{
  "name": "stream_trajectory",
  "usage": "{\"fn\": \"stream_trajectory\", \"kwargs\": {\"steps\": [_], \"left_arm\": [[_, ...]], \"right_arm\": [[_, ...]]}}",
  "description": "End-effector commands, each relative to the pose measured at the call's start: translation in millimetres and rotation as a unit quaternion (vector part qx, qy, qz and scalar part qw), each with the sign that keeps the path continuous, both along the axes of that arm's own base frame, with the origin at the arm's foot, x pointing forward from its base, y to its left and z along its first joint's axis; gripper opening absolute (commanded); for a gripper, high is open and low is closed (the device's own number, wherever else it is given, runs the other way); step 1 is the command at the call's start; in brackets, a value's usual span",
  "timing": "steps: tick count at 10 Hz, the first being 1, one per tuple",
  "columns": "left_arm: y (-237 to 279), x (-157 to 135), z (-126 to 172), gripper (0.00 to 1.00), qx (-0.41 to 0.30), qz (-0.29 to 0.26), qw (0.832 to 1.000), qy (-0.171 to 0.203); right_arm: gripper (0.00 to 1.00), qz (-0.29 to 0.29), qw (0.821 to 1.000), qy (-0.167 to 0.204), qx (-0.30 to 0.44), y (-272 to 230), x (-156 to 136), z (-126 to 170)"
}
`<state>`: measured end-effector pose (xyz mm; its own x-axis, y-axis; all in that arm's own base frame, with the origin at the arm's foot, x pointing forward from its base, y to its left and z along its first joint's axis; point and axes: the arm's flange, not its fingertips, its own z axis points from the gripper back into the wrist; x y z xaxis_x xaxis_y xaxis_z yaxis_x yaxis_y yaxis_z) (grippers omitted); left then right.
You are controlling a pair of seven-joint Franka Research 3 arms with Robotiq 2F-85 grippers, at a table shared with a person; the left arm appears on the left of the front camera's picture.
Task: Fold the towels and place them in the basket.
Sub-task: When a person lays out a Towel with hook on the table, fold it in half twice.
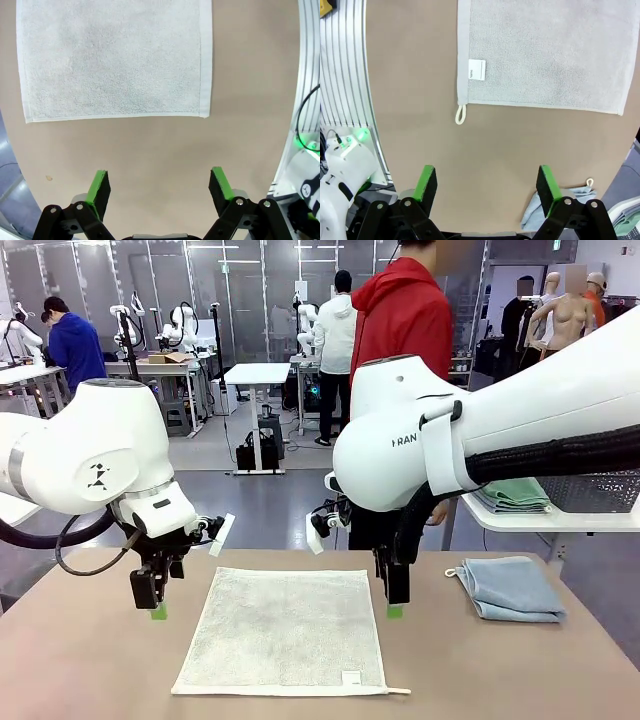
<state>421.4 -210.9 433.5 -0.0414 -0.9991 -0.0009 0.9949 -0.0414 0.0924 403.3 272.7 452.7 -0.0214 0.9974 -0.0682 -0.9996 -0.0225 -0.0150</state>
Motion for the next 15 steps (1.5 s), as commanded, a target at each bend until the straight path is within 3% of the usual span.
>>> {"fn": "stream_trajectory", "kwargs": {"steps": [1,3,5,8,11,15], "left_arm": [[0,0,0,1.00,0.000,0.000,1.000,0.000],[0,0,0,1.00,0.000,0.000,1.000,0.000],[-5,-18,-9,1.00,-0.028,-0.015,0.999,-0.006],[-1,-36,-24,1.00,-0.039,-0.008,0.999,-0.022],[-1,-55,-40,1.00,-0.053,-0.007,0.998,-0.019],[-1,-62,-74,1.00,-0.048,-0.003,0.999,-0.021]], "right_arm": [[1.00,0.001,1.000,0.003,0.000,1,-1,1],[1.00,0.000,1.000,0.000,0.000,0,0,0],[1.00,0.013,1.000,-0.008,0.022,-1,-17,-17],[1.00,-0.020,0.997,-0.032,0.060,-8,-44,-40],[1.00,-0.020,0.997,-0.017,0.069,-9,-65,-61],[1.00,-0.040,0.997,-0.011,0.066,-10,-64,-91]]}}
